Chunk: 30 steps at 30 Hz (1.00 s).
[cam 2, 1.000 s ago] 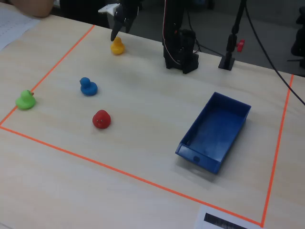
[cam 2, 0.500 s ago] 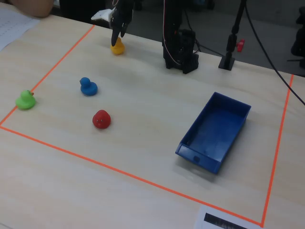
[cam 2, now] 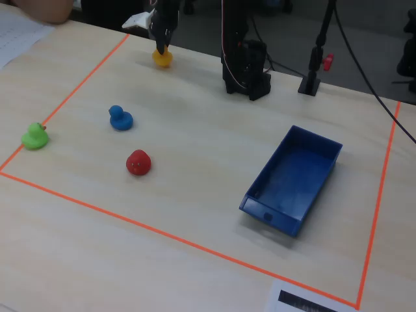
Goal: Grasp yellow duck and put it into box.
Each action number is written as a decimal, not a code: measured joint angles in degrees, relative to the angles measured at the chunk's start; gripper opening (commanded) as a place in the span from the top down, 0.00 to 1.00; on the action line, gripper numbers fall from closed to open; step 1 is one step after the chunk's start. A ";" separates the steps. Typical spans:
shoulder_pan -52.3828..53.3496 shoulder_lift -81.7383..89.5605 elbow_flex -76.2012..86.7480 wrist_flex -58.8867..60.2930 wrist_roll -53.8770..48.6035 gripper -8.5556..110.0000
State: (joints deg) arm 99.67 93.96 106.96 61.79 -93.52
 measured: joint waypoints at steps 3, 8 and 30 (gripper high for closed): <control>0.18 -0.09 -1.41 1.05 0.00 0.93; -2.20 0.44 -4.39 3.78 1.32 0.93; -71.10 49.04 -0.62 37.79 21.62 0.93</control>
State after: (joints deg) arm 28.56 143.00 106.35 99.58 -71.89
